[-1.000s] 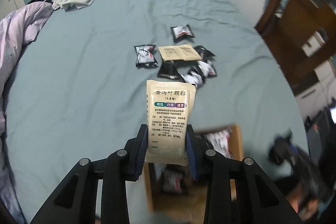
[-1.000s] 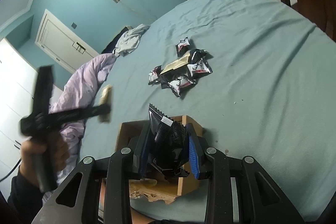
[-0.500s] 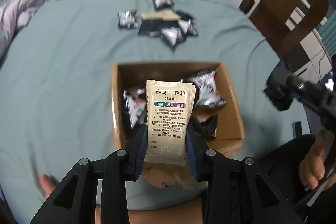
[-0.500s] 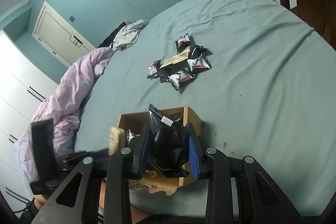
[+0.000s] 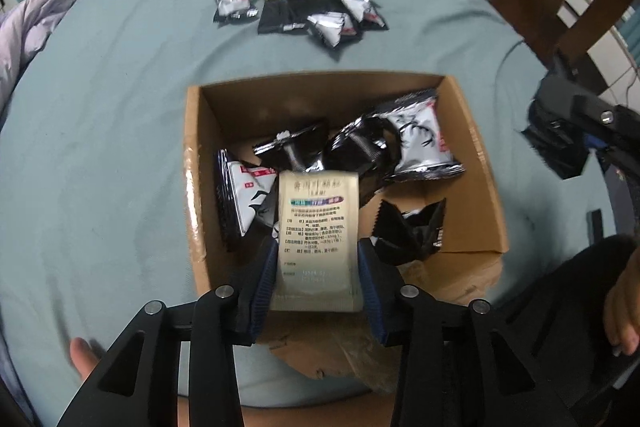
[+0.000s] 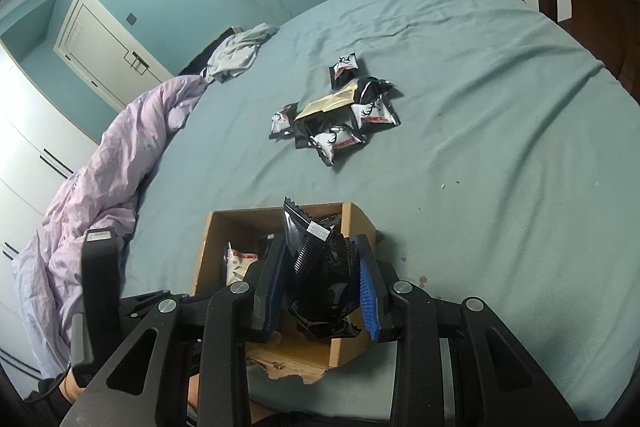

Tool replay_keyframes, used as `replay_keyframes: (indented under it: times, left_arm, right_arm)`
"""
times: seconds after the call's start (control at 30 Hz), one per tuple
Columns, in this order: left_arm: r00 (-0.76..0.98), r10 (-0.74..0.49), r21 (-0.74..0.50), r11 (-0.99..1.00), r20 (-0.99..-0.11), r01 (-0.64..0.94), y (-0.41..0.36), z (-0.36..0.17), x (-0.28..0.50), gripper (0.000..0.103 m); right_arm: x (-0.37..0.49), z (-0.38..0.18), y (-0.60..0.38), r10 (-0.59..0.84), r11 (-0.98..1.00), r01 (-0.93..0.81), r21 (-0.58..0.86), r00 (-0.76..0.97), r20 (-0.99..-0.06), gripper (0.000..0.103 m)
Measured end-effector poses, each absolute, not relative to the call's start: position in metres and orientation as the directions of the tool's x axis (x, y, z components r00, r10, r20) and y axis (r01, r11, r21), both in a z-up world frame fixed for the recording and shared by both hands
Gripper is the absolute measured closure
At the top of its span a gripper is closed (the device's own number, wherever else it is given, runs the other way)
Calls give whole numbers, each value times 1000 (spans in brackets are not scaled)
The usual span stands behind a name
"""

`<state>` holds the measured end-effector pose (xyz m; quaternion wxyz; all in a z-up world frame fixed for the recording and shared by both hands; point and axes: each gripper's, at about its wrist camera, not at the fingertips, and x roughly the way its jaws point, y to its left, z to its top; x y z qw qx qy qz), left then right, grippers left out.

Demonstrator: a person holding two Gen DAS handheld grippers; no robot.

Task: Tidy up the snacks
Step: 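Lower the tan sachet and black packet into the box and open both tools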

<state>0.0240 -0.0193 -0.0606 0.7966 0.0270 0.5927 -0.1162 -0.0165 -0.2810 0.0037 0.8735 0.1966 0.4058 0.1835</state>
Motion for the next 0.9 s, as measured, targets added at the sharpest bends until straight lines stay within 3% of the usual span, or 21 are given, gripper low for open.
replay_keyframes:
  times: [0.17, 0.2, 0.3, 0.33, 0.43, 0.67, 0.8, 0.9]
  left_arm:
    - [294, -162, -99, 971, -942, 218, -18, -51, 22, 59]
    - [306, -187, -124, 969, -934, 214, -15, -44, 20, 55]
    - [356, -199, -135, 971, -913, 195, -7, -30, 14, 27]
    - [389, -173, -108, 977, -905, 183, -4, -23, 10, 25]
    - [467, -104, -21, 984, -878, 179, 2, -5, 1, 21]
    - [534, -55, 48, 983, -844, 177, 7, 6, 2, 20]
    - [552, -49, 62, 982, -833, 180, 7, 8, 4, 20]
    - [566, -38, 77, 981, -823, 178, 6, 9, 5, 20]
  right_arm:
    - [-18, 5, -282, 470, 859, -149, 490, 611, -637, 72]
    - [-19, 6, -283, 471, 857, -149, 493, 613, -634, 72]
    - [-23, 6, -282, 472, 857, -155, 491, 618, -629, 72]
    - [-24, 7, -280, 469, 861, -160, 483, 617, -631, 72]
    - [-25, 6, -271, 432, 889, -169, 426, 620, -655, 72]
    - [-29, 3, -219, 361, 930, -282, 235, 579, -731, 72]
    - [-21, 0, -203, 412, 906, -322, 273, 532, -740, 72]
    - [-10, -12, -194, 370, 920, -311, 239, 486, -792, 72]
